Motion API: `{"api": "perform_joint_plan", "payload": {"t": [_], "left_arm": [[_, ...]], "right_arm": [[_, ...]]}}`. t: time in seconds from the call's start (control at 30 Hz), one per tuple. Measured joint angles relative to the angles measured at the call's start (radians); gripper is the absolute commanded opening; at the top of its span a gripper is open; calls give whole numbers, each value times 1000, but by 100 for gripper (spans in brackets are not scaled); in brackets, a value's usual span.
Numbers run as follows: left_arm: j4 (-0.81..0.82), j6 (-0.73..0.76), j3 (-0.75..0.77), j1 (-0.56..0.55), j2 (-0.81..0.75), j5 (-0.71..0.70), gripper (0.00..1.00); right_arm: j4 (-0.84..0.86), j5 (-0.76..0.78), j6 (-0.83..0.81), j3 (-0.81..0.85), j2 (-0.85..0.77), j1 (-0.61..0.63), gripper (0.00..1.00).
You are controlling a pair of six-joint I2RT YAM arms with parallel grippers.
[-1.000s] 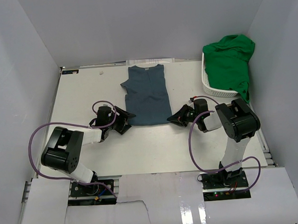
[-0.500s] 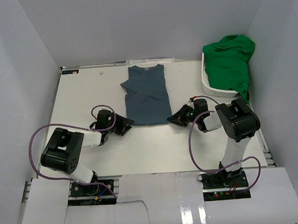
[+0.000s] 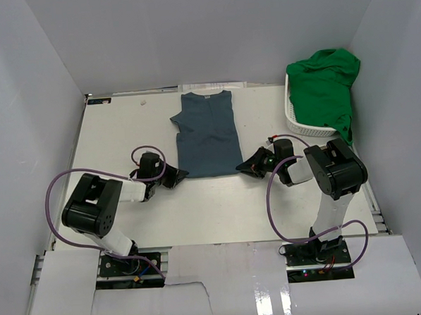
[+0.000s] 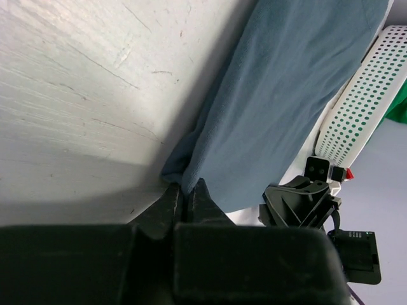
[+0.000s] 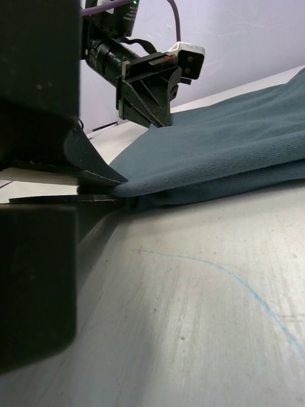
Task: Fold and stack the t-shirts
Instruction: Grab one side of the 2/3 rectangular tshirt with both arms
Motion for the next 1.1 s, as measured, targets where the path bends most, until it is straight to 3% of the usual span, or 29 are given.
{"api": "perform_joint_plan", "payload": {"t": [0.2, 0.47, 0.8, 1.1], "left_arm": [[2, 40, 16, 0, 15, 23, 0], [-121, 175, 75, -2, 4, 57, 0], [-439, 262, -32, -35, -275, 82, 0], [-609, 255, -115, -121, -520, 103, 0]], "right_arm": [[-37, -1, -23, 6, -8, 4, 8], [-299, 45, -194, 43, -137, 39, 8], [-452, 37, -263, -111, -357, 78, 8], [-576, 34, -253, -278, -623, 133, 8]]}}
